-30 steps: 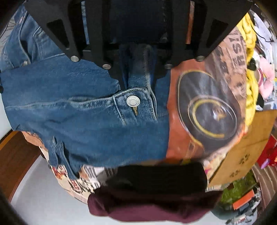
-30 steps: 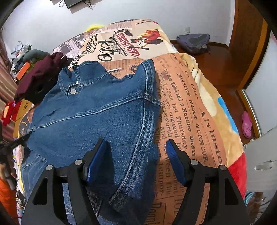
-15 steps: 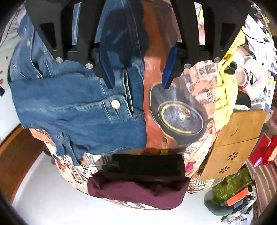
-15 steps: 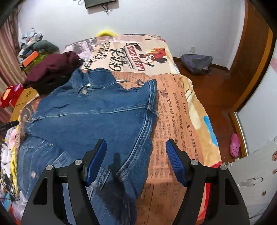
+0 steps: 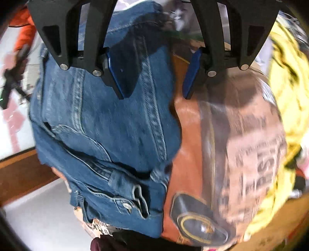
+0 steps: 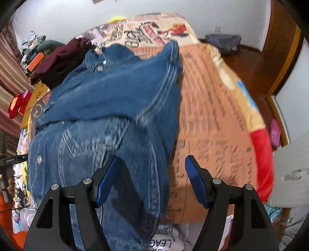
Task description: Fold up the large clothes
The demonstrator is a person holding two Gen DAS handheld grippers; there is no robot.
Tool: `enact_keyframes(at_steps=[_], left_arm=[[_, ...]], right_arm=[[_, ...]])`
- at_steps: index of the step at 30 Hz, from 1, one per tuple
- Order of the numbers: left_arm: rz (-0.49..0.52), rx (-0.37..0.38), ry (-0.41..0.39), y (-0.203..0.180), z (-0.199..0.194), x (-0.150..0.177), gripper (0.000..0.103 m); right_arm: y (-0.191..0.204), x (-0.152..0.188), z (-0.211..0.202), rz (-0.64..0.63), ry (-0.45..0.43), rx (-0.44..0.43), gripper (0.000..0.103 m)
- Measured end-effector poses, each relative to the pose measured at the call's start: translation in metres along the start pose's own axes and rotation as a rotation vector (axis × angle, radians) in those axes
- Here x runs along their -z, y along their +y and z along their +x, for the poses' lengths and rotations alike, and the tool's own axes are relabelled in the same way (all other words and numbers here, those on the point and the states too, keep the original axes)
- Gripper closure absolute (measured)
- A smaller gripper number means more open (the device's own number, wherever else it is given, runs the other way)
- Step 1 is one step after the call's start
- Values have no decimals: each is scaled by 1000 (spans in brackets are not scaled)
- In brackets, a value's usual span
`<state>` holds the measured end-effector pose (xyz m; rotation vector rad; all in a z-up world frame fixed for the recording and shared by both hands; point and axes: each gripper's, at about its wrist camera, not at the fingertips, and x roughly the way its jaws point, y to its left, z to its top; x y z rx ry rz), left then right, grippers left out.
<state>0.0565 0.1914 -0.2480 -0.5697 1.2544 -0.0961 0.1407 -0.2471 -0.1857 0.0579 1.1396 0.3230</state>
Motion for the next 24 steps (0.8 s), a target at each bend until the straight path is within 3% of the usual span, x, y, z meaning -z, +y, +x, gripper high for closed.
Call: enact_keyframes(at_steps=[5, 8, 9, 12, 13, 14, 17, 24], left_arm=[[13, 118, 6, -15, -3, 14, 43], [44, 102, 4, -28, -5, 15, 46], [52, 100, 2, -32, -6, 14, 51], [94, 67, -19, -53, -11, 7, 86], [112, 44, -34, -60, -13, 3, 92], [132, 26, -51, -65, -18, -1, 99], [174, 24, -105, -82, -32, -13, 100], [186, 68, -293, -103, -87, -54, 100]], right_arm=[[2, 10, 6, 16, 10, -63, 36], [9, 11, 5, -4, 0, -100, 50], [11, 11, 4, -12, -2, -106, 56], [19, 8, -2, -48, -21, -108, 86], [19, 6, -5, -38, -32, -127, 93], [15, 3, -7, -12, -41, -156, 94], [10, -10, -15, 23, -71, -225, 97], [21, -52, -49, -39, -223, -206, 98]])
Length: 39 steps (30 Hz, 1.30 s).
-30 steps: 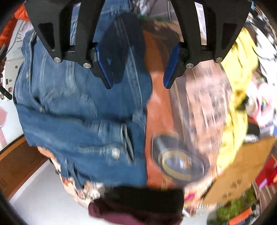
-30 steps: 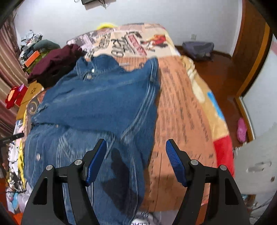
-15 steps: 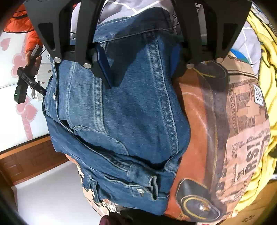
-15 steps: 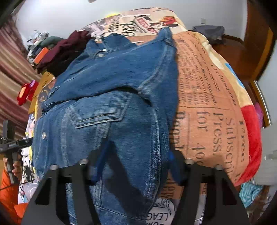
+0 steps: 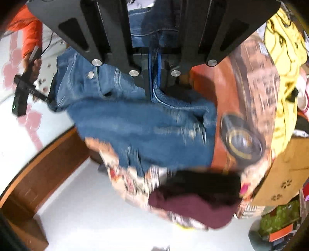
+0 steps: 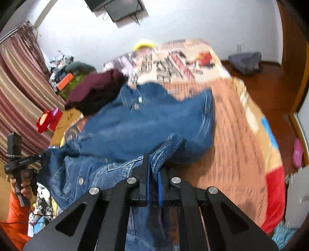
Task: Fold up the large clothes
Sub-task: 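Grasp the jacket edge with the right gripper and fold it over the body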
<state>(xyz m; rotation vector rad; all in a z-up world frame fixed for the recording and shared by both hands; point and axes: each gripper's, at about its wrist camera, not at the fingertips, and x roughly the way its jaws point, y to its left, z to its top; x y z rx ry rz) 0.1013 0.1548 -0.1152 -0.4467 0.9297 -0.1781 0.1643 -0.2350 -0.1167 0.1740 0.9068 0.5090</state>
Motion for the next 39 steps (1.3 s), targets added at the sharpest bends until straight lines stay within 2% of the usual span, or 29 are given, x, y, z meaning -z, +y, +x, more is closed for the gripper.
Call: enact_keyframes(at_steps=[3, 7, 10, 12, 15, 19, 20, 21, 23, 25, 26, 27, 28, 34, 39], left_arm=[[-23, -44, -64, 9, -1, -18, 100], [-51, -118, -88, 23, 13, -30, 100], [-42, -198, -69, 31, 40, -30, 100], [-27, -259, -29, 36, 60, -25, 100], [-22, -297, 38, 48, 83, -15, 100], [-39, -267, 94, 56, 92, -8, 95], [-28, -267, 97, 53, 89, -8, 88], [-11, -271, 99, 50, 86, -8, 75], [30, -281, 74, 42, 75, -8, 58], [60, -281, 44, 31, 61, -6, 49], [78, -276, 33, 27, 53, -5, 46], [86, -268, 29, 25, 48, -4, 45], [88, -264, 29, 24, 47, -4, 44], [41, -224, 76, 38, 42, 15, 40], [-90, -155, 125, 59, 57, 44, 40]], right_arm=[[-5, -16, 6, 7, -49, 34, 98], [-21, -29, 25, 44, -61, 66, 98], [-27, -29, 45, 45, -42, 104, 98], [-32, -29, 56, 47, -23, 122, 98], [-37, -25, 67, 43, -1, 141, 98], [-31, -25, 58, -2, 13, 151, 96], [-30, -26, 56, -10, 23, 153, 95], [-27, -27, 51, -18, 44, 155, 92], [-24, -28, 44, -30, 66, 147, 84], [-18, -25, 36, -54, 64, 156, 61], [-16, -24, 34, -64, 61, 165, 55], [-11, -20, 27, -84, 50, 176, 48], [-8, -16, 23, -100, 43, 180, 46], [4, 10, 15, -128, 83, 140, 44], [-1, 32, 33, -82, 154, 120, 44]])
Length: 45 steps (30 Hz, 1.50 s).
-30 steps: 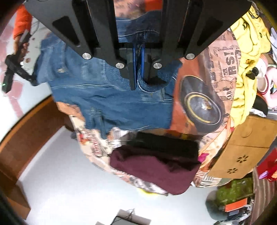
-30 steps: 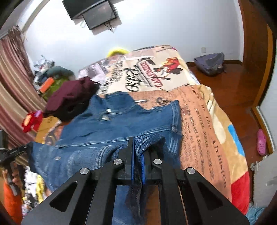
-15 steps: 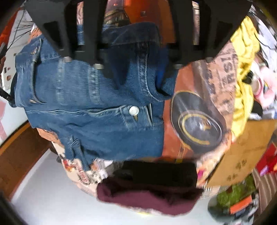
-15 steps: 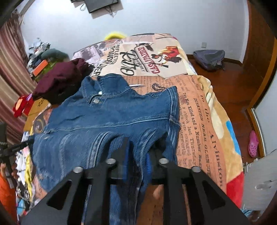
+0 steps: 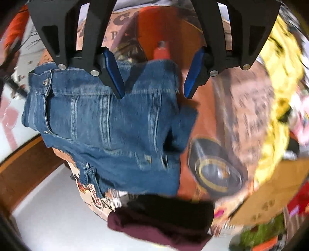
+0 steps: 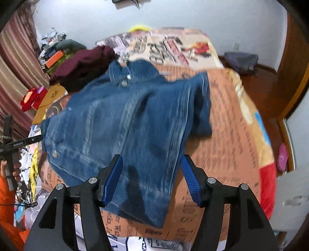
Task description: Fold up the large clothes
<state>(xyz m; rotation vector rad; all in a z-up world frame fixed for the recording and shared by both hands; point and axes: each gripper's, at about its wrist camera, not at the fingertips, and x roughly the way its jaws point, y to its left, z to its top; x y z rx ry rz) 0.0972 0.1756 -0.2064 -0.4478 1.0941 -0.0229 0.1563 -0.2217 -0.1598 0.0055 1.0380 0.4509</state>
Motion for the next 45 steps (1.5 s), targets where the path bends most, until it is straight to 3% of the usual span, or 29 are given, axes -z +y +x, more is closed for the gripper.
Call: enact_keyframes(at_steps=[4, 8, 10, 11, 13, 15, 16, 20, 22, 29, 32, 36, 40, 45], left_arm=[[-26, 18, 7, 0, 12, 12, 39], [-20, 32, 13, -2, 17, 12, 38], [-13, 42, 11, -2, 16, 10, 38], [-14, 48, 12, -1, 16, 10, 41], [-13, 49, 10, 1, 14, 9, 56], [-10, 50, 15, 2, 9, 9, 77], [-11, 63, 13, 2, 5, 8, 79], [22, 116, -51, -13, -27, 0, 90], [44, 145, -88, -23, -43, -7, 91], [120, 191, -208, -59, -78, -72, 94], [140, 146, -234, -67, -68, -103, 94], [69, 123, -226, -57, -37, -148, 94], [22, 80, -152, -42, 15, -173, 93], [64, -69, -52, -35, 76, -173, 82]], right_arm=[[-13, 13, 21, 88, 56, -45, 44], [-17, 17, 18, 137, 35, -100, 42], [-13, 20, 17, 126, 32, -140, 46], [-9, 21, 17, 111, 26, -136, 49], [-1, 22, 16, 74, 17, -106, 67], [2, 21, 14, 75, 4, -128, 82], [2, 19, 11, 85, -6, -151, 86], [11, 5, -4, 53, -73, -162, 88], [14, -8, -12, 42, -101, -194, 88], [11, -74, -29, 18, -220, -195, 89], [-5, -109, -34, 61, -294, -164, 89], [-25, -136, -16, 121, -298, -126, 89], [-42, -152, 37, 175, -198, -90, 89], [-64, -154, 90, 249, -45, -66, 85]])
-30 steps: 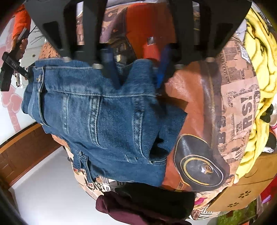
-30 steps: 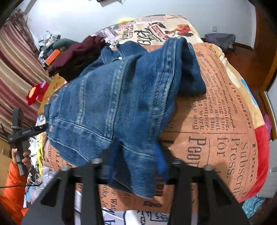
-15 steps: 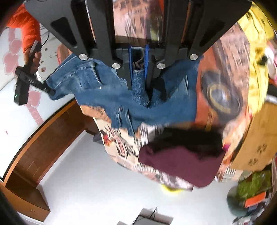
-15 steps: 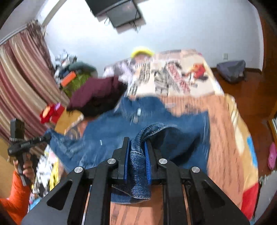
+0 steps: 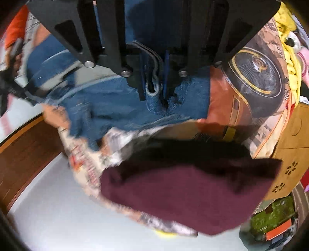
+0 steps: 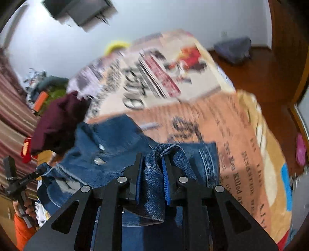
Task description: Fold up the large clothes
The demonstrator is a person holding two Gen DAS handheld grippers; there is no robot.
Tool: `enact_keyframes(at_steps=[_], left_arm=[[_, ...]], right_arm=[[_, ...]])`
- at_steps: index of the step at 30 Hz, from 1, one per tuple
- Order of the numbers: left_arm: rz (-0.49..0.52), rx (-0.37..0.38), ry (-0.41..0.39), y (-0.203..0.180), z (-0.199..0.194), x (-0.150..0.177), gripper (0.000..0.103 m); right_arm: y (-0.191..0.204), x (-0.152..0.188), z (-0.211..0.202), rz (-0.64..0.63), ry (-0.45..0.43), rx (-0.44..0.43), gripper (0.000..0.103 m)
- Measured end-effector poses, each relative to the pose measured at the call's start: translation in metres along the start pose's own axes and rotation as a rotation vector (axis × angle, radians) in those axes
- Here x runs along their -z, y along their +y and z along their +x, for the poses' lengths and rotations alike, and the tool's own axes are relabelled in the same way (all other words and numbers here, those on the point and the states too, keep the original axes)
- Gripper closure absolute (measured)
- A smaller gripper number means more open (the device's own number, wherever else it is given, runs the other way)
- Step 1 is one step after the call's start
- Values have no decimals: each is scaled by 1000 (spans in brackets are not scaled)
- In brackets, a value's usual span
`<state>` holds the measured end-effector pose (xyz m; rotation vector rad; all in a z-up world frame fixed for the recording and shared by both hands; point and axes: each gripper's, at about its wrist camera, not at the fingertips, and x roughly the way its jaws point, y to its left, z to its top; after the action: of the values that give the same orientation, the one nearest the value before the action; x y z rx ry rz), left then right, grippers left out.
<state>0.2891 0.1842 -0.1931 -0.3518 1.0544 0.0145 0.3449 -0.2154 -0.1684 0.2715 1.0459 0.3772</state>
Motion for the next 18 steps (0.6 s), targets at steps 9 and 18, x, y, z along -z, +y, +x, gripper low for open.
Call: enact_keyframes(at_steps=[9, 18], left_arm=[[93, -25, -39, -3, -35, -7, 64], [228, -68, -149, -26, -90, 15, 47]], right_arm=[[-2, -10, -14, -61, 119, 39, 76], [19, 3, -81, -214, -64, 144, 53]])
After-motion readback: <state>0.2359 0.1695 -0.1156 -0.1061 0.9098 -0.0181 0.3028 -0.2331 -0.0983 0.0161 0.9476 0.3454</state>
